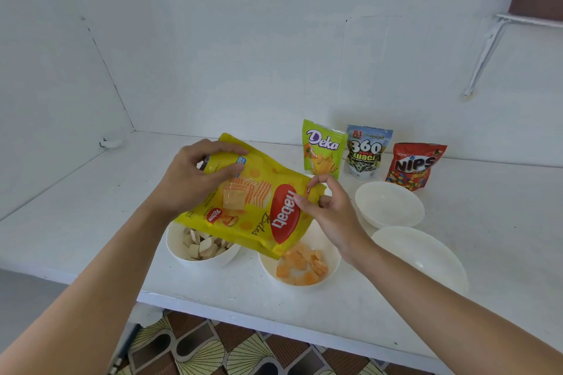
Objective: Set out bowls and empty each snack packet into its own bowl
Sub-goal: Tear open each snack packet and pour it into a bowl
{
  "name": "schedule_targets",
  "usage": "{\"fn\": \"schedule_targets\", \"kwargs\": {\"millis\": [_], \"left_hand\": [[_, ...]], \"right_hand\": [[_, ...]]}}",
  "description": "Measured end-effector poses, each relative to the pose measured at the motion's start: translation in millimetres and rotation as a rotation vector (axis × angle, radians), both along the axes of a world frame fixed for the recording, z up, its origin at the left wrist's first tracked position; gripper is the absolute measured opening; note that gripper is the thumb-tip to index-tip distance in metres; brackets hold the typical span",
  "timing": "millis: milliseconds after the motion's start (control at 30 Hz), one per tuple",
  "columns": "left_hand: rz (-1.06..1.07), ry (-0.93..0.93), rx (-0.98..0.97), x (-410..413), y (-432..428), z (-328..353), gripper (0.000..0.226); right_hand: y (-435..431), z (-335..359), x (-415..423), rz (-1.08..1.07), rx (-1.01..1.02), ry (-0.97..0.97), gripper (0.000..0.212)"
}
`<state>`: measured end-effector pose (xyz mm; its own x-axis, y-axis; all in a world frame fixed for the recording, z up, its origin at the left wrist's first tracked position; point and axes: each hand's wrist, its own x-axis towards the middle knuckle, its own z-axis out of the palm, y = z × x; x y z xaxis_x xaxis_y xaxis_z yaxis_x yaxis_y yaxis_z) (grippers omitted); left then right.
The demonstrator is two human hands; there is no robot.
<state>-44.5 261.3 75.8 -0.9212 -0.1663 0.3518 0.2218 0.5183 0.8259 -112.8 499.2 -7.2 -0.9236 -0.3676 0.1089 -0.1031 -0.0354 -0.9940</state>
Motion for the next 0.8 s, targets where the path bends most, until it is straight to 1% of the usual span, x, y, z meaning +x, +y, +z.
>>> {"fn": "schedule_targets", "kwargs": {"millis": [167,300,400,433,533,600,733,800], "left_hand": [[-0.011,0.071,0.013,-2.6,1.1,20.3,0.02],[-0.028,0.109,-0.06,-7.1,3.0,30.1,0.021],[-0.019,0.079,-0.173,-12.3,5.5,19.8,0.021],[-0.014,0.07,-0.213,-14.2,6.4,15.0,0.022],[-0.006,0.026,-0.283,-18.1,12.7,4.4,0.02],[0.001,0.011,-0.315,-20.3,18.0,0.9,0.019],[0.012,0.031,-0.338,-22.7,21.3,5.9,0.018],[0.013,0.048,-0.322,-23.2,20.5,13.3,0.018]], "right_hand": [[-1.4,21.0,-5.1,-0.034,-0.059,0.071,0.024],[-2.5,24.7,-4.4,-0.081,-0.08,0.084,0.025],[-3.8,10.5,-1.8,-0.097,-0.003,0.046,0.036],[-4.2,5.6,-1.1,-0.091,0.019,0.013,0.036],[-2.4,-7.6,-1.7,-0.084,0.062,-0.09,0.027],[-0.5,-14.1,-3.1,-0.095,0.083,-0.124,0.025],[0.2,-13.7,-5.0,-0.113,0.083,-0.104,0.025],[-1.2,-8.3,-5.5,-0.104,0.015,-0.084,0.024]]}}
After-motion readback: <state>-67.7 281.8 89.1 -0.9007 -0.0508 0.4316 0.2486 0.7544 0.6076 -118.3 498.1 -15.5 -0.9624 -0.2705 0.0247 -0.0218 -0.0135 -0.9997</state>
